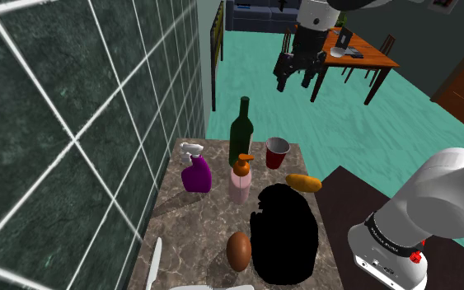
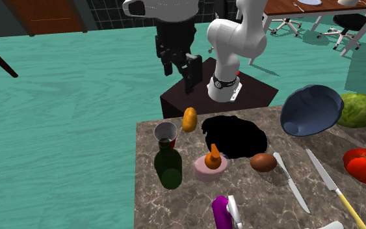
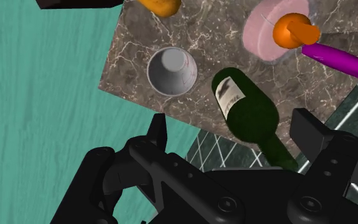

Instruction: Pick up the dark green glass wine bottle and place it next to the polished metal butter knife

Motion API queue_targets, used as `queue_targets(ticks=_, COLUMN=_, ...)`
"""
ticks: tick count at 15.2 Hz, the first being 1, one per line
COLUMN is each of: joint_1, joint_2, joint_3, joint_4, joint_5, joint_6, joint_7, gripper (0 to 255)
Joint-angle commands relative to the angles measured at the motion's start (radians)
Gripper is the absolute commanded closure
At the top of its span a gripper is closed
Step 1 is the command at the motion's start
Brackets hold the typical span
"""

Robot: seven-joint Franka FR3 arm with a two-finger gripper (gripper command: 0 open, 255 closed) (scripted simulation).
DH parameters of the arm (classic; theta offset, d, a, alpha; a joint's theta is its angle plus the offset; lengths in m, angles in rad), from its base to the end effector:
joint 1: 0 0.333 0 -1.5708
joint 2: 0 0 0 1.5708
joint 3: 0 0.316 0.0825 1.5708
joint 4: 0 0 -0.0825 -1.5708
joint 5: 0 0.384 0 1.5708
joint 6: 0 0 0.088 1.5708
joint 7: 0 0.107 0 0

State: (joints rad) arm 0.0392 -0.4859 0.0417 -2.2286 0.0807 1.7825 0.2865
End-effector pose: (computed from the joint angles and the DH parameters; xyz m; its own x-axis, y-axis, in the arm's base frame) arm 0.4081 0.0426 0.5631 0.9743 -0.2242 0.0205 -0.2223 -0.9726 -0.0686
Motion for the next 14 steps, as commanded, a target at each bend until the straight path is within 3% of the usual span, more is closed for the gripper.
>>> queue_targets(ticks=1, joint_1=0.003, joint_2=0.081, joint_3=0.017, joint_4=0.041, joint_5=0.003, joint_6=0.032, joint_7=0.027, gripper=0)
queue_targets(ticks=11, joint_1=0.021, joint_2=0.489, joint_3=0.076, joint_4=0.345, joint_5=-0.025, joint_6=0.091, joint_7=0.158, gripper=0)
queue_targets(ticks=14, joint_1=0.022, joint_2=0.495, joint_3=0.076, joint_4=0.311, joint_5=-0.025, joint_6=0.130, joint_7=0.158, gripper=0)
